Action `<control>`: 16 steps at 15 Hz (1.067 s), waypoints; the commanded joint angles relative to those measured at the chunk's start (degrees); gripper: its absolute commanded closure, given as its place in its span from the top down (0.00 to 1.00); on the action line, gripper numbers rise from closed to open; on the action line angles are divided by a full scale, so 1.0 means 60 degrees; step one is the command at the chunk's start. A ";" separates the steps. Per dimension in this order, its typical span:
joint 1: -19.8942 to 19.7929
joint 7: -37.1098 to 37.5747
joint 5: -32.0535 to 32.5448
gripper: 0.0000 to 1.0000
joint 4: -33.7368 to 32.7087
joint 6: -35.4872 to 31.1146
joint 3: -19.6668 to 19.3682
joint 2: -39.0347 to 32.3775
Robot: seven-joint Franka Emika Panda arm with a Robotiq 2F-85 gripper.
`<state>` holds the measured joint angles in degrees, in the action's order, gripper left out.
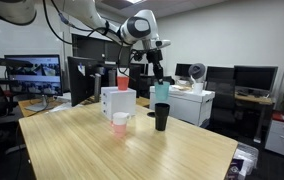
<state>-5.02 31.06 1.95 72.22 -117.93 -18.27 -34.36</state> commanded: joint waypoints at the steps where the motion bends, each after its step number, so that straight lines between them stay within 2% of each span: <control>1: -0.0133 0.0027 0.0253 0.07 0.0127 0.0324 0.0193 0.0448; 8: 0.0075 -0.0025 0.0285 0.07 -0.0394 0.0110 -0.0263 0.0517; 16: 0.0082 -0.0315 0.0151 0.07 -0.1096 0.0691 -0.0170 0.0515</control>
<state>-4.68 30.79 2.78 65.53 -116.47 -19.60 -32.48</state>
